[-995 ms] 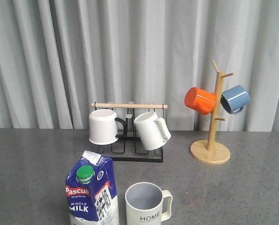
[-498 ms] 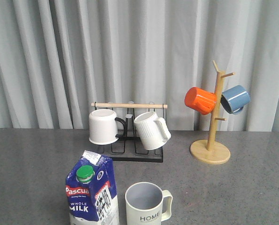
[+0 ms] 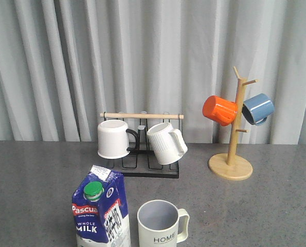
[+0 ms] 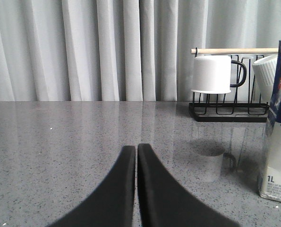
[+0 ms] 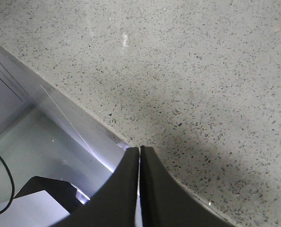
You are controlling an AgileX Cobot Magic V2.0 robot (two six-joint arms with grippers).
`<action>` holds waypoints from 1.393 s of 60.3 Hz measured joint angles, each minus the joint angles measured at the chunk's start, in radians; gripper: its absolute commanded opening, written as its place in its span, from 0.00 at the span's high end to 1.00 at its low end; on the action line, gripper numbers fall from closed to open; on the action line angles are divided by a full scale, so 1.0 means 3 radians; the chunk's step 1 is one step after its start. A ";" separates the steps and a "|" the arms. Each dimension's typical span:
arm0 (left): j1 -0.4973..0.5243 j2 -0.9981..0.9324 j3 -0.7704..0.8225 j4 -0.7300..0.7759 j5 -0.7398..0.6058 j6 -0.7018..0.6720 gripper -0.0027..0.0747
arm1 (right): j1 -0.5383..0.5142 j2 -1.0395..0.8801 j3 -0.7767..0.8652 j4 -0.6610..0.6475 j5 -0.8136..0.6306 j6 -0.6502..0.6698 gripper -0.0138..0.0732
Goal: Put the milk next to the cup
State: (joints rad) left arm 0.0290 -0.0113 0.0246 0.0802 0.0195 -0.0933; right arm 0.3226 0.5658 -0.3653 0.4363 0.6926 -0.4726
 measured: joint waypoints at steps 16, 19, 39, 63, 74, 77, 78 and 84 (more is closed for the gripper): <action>0.0000 0.0000 0.0000 0.0000 0.0000 0.0000 0.97 | 0.0000 0.0000 0.0000 0.0000 0.0001 0.0000 0.85; 0.0000 0.0000 0.0000 0.0000 0.0000 0.0000 0.97 | 0.0000 0.0000 0.0000 0.0000 0.0001 0.0000 0.85; 0.0000 0.0000 0.0000 0.0000 0.0000 0.0000 0.97 | -0.0012 -0.0271 0.0034 -0.0020 -0.0035 -0.0013 0.85; 0.0000 0.0000 0.0000 0.0000 0.0000 0.0000 0.97 | -0.0427 -0.1374 0.0906 -0.0702 -0.1495 0.0402 0.85; 0.0000 0.0000 0.0000 0.0000 0.0001 0.0000 0.97 | -0.0435 -0.1700 0.1257 -0.1934 -0.1842 0.1894 0.85; 0.0000 0.0000 0.0000 0.0000 0.0001 0.0000 0.97 | -0.0435 -0.1770 0.1298 -0.2286 -0.1848 0.2295 0.85; 0.0000 0.0000 0.0000 0.0000 0.0001 0.0000 0.97 | -0.0435 -0.1783 0.1302 -0.2348 -0.1852 0.2382 0.85; 0.0000 0.0000 0.0000 0.0000 0.0001 0.0000 0.97 | -0.0482 -0.1858 0.1306 -0.2595 -0.1880 0.2813 0.85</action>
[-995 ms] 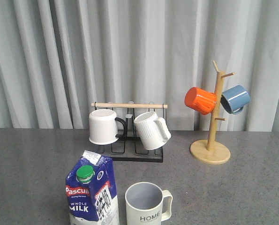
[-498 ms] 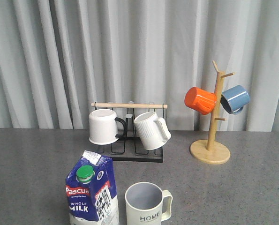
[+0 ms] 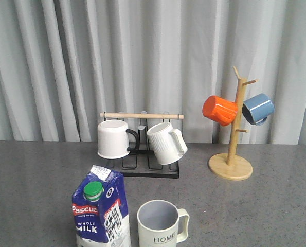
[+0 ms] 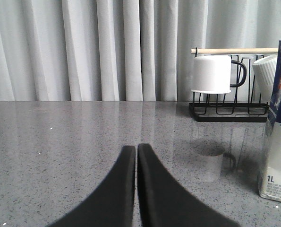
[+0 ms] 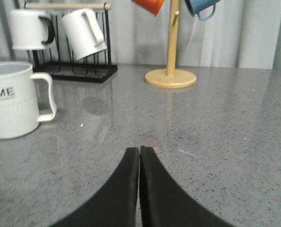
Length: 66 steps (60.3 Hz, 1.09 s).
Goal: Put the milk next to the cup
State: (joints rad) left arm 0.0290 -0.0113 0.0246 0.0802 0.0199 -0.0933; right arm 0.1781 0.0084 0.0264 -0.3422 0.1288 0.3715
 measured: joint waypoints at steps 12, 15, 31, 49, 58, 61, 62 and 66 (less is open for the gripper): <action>0.0000 0.0000 0.0000 0.0000 0.0000 0.0000 0.97 | -0.0220 -0.0015 0.0000 -0.0042 0.0003 0.0129 0.85; 0.0000 0.0000 0.0000 0.0000 0.0000 0.0000 0.97 | -0.0268 -0.0015 0.0000 0.0004 -0.0002 0.0132 0.85; 0.0000 0.0000 0.0000 0.0000 0.0000 0.0000 0.97 | -0.0333 -0.0015 0.0000 0.0155 -0.0060 0.0117 0.85; 0.0000 0.0000 0.0000 0.0000 0.0003 0.0000 0.97 | -0.0333 -0.0015 0.0000 0.0292 -0.0162 -0.0102 0.85; 0.0000 0.0000 0.0000 0.0000 0.0003 0.0000 0.97 | -0.0344 -0.0015 0.0000 0.0292 -0.0162 -0.0133 0.85; 0.0000 0.0000 0.0000 0.0000 0.0003 0.0000 0.97 | -0.0368 -0.0015 0.0000 0.0292 -0.0166 -0.0132 0.85; 0.0000 0.0000 0.0000 0.0000 0.0003 0.0000 0.97 | -0.0384 -0.0015 0.0000 0.0292 -0.0170 -0.0132 0.85; 0.0000 0.0000 0.0000 0.0000 0.0003 -0.0003 0.97 | -0.0467 -0.0015 0.0000 0.0292 -0.0192 -0.0136 0.85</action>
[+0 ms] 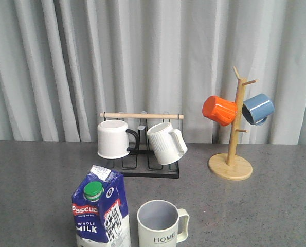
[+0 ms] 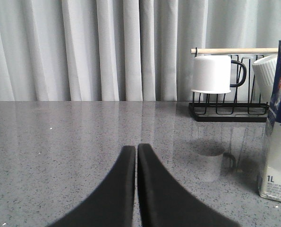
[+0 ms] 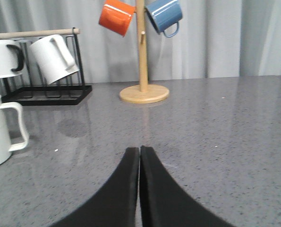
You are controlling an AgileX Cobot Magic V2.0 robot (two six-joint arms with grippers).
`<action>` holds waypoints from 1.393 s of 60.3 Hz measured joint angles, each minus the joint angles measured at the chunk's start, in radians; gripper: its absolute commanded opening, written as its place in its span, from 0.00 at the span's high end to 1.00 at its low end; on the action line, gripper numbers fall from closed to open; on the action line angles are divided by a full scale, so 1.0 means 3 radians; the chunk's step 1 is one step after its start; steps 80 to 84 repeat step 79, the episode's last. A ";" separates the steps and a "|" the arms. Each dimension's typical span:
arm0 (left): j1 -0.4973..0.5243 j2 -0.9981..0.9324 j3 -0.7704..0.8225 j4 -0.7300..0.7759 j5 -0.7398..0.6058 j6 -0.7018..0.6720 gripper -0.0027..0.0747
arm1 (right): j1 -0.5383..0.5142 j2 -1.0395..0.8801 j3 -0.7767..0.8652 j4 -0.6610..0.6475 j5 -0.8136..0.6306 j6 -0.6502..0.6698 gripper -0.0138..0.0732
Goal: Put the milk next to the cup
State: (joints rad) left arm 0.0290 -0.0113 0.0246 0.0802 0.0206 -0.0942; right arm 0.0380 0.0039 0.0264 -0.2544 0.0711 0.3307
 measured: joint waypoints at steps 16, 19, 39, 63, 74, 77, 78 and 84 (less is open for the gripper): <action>0.0000 0.0000 0.0000 0.0000 0.0000 0.0000 0.97 | -0.0097 0.0000 0.0000 0.0000 -0.0132 0.0007 0.85; 0.0000 0.0000 0.0000 0.0000 0.0000 0.0000 0.97 | -0.0097 0.0000 0.0000 0.0000 -0.0132 0.0007 0.85; 0.0000 0.0000 0.0000 0.0000 0.0000 0.0000 0.97 | -0.0097 0.0000 0.0000 0.0003 -0.0132 0.0010 0.85; 0.0000 0.0000 0.0000 0.0000 0.0000 0.0000 0.97 | -0.0097 0.0000 0.0000 0.0003 -0.0132 0.0010 0.85; 0.0000 0.0000 0.0000 0.0000 0.0000 0.0000 0.97 | -0.0097 0.0000 0.0000 0.0003 -0.0132 0.0010 0.85; 0.0000 0.0000 0.0000 0.0000 0.0000 0.0000 0.97 | -0.0097 0.0000 0.0000 0.0003 -0.0132 0.0010 0.85; 0.0000 0.0000 0.0000 0.0000 0.0000 0.0000 0.97 | -0.0097 0.0000 0.0000 0.0003 -0.0132 0.0010 0.85; 0.0000 0.0000 0.0000 0.0000 0.0000 0.0000 0.97 | -0.0097 0.0000 0.0000 0.0003 -0.0132 0.0010 0.85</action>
